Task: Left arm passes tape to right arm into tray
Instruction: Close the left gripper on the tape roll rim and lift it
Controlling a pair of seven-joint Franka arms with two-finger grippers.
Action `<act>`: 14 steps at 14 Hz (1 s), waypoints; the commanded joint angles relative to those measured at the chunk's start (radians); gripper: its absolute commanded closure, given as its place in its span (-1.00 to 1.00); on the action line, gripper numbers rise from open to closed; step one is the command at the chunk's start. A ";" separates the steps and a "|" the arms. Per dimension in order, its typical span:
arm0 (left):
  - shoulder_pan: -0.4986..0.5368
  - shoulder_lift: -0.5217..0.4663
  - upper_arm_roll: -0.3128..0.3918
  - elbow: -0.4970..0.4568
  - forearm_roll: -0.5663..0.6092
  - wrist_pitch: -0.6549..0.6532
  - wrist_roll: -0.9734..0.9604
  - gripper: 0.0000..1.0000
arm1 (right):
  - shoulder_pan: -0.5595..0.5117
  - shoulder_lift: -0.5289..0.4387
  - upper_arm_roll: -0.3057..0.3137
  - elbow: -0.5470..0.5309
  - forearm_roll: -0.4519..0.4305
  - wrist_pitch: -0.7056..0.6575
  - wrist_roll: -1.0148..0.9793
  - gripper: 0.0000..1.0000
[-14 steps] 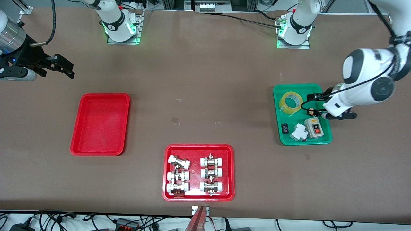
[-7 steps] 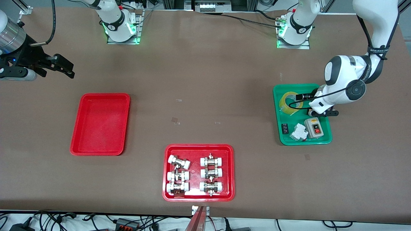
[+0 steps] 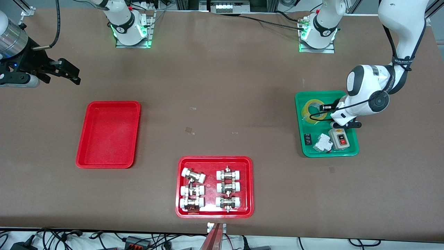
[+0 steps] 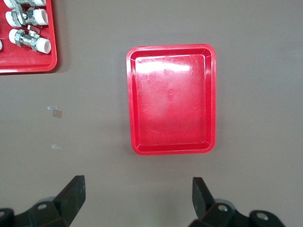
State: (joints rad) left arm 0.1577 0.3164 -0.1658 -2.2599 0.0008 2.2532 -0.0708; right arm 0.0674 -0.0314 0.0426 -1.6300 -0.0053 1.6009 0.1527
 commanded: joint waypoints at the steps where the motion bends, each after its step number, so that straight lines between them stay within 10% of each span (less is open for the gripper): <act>1: 0.011 -0.002 -0.009 0.000 0.015 0.008 0.002 0.75 | 0.003 0.010 0.002 0.027 -0.012 -0.021 0.007 -1.00; 2: 0.011 -0.006 -0.009 0.000 0.015 0.003 0.002 0.98 | 0.003 0.010 0.002 0.027 -0.012 -0.021 0.007 -1.00; 9: 0.019 -0.181 -0.012 0.043 0.013 -0.202 0.005 0.98 | 0.003 0.010 0.002 0.028 -0.012 -0.019 0.004 -1.00; 14: -0.004 -0.180 -0.127 0.423 -0.002 -0.544 0.009 0.98 | 0.003 0.010 0.002 0.027 -0.010 -0.019 0.008 -1.00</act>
State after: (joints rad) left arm 0.1592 0.1175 -0.2425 -1.9843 -0.0006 1.8165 -0.0691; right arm 0.0674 -0.0314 0.0427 -1.6272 -0.0053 1.6008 0.1527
